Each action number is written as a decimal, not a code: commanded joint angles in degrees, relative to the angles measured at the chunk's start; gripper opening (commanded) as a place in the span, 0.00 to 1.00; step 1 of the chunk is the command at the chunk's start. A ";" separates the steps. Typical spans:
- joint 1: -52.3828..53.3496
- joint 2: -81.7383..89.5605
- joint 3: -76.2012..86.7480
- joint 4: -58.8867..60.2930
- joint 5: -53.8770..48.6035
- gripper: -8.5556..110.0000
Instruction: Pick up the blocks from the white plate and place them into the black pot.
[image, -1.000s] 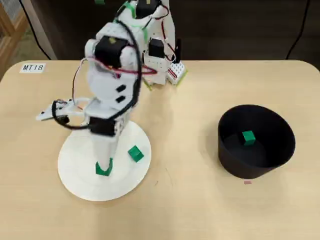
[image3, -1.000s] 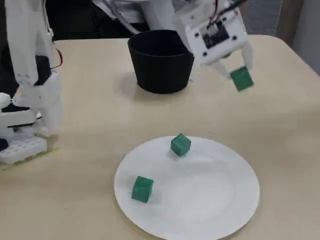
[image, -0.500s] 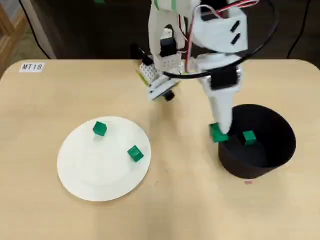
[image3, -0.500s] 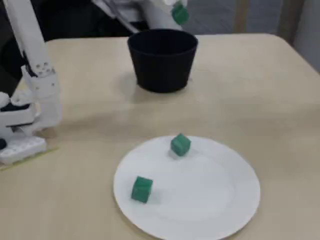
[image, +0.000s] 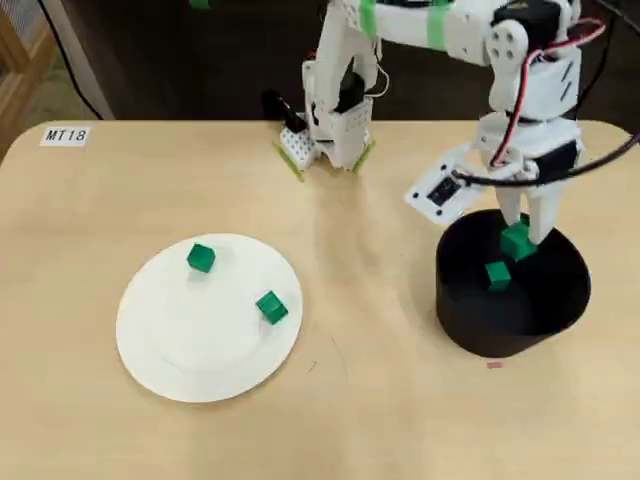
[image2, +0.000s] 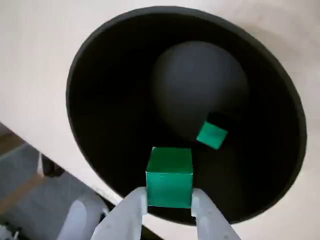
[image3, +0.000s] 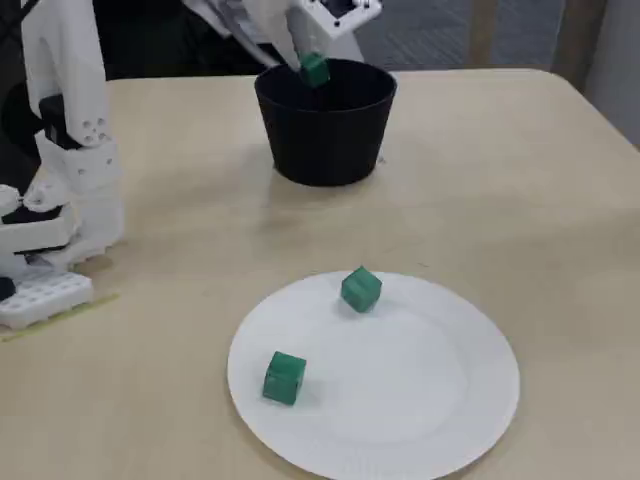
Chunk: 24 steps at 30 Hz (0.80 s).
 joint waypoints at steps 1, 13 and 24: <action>1.05 -0.62 -0.97 -2.55 -1.14 0.05; 4.13 -2.29 -0.97 -2.99 -4.92 0.27; 11.51 5.36 -1.76 3.87 -3.43 0.05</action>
